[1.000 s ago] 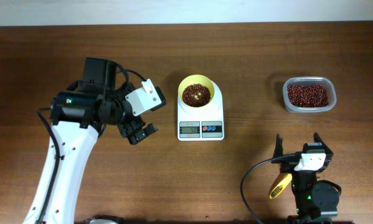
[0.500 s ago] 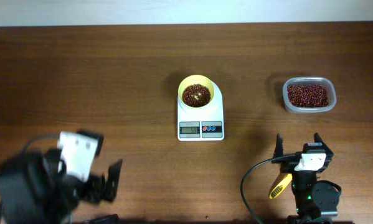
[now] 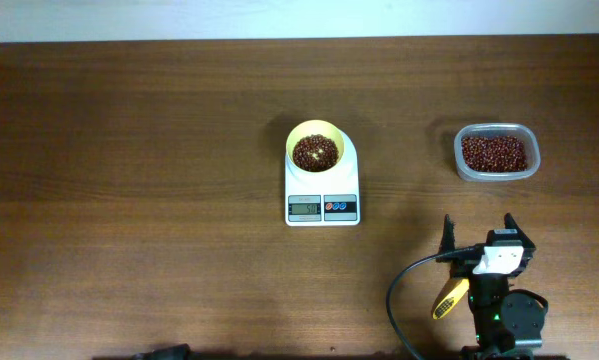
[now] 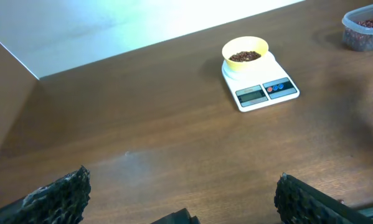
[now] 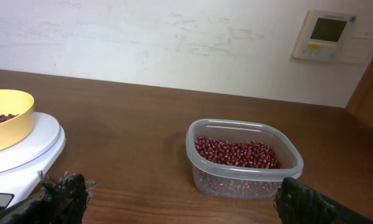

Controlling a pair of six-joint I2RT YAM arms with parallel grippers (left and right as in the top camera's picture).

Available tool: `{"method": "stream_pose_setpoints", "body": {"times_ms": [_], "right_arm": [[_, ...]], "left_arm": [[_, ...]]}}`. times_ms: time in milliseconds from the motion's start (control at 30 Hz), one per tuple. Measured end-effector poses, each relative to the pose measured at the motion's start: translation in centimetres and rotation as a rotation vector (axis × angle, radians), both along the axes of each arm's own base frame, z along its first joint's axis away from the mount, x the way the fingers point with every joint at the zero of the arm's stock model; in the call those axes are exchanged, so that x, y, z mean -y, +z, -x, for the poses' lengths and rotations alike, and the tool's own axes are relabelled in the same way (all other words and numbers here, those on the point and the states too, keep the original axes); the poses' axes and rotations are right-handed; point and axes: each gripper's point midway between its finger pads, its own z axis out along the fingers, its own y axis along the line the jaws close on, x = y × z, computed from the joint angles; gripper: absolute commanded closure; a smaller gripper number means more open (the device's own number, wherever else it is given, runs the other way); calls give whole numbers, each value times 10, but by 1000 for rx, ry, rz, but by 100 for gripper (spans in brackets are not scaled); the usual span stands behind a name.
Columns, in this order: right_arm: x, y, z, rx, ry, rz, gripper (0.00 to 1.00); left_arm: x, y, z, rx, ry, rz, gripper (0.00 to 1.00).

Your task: Scoop item into bowl and weigh 50g on scale

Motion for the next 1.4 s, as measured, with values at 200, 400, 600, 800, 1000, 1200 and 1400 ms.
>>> {"method": "stream_pose_setpoints", "body": {"times_ms": [200, 400, 600, 800, 1000, 1200, 1400], "right_arm": [[0, 0, 0, 0, 0, 0, 1], [0, 0, 0, 0, 0, 0, 1], [0, 0, 0, 2, 0, 0, 1], [1, 0, 0, -1, -3, 0, 1], [1, 0, 0, 1, -3, 0, 1], [1, 0, 0, 1, -3, 0, 1], [1, 0, 0, 1, -3, 0, 1]], "left_arm": [[8, -4, 19, 83, -45, -7, 2], [-11, -15, 13, 10, 15, 198, 2], [-25, 22, -39, 194, 54, 159, 2], [-32, 1, -149, 286, 31, 153, 2], [-34, -66, -216, 307, 9, 154, 2], [-37, -105, -237, 320, 17, 151, 2], [-38, -139, -244, 281, 25, 152, 2]]}}
